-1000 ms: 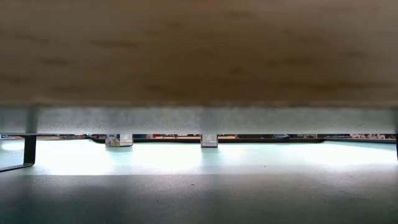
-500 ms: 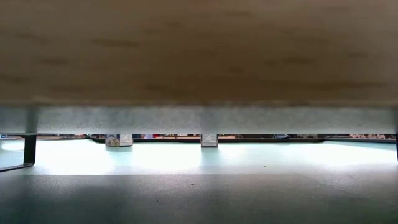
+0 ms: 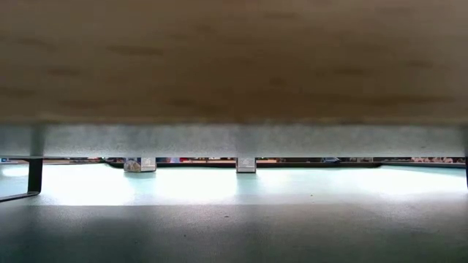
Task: Stack cereal on shelf
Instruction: Put the yellow cereal box on the shelf aligned with the other yellow cereal boxes
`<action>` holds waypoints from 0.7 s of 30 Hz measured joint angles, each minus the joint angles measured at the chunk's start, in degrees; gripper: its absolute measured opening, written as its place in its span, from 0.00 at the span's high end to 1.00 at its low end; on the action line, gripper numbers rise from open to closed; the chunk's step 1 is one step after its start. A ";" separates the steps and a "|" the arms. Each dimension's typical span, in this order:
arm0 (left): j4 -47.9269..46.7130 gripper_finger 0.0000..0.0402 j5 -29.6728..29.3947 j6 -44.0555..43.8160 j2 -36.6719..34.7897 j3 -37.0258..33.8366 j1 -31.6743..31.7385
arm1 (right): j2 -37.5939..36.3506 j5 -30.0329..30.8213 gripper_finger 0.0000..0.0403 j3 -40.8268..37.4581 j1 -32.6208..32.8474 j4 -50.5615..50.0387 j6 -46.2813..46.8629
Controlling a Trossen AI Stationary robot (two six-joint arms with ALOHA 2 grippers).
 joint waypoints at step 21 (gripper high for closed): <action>-0.03 0.04 -0.01 -0.01 0.22 0.00 0.00 | 1.63 -9.19 0.01 -0.02 -0.02 5.57 2.94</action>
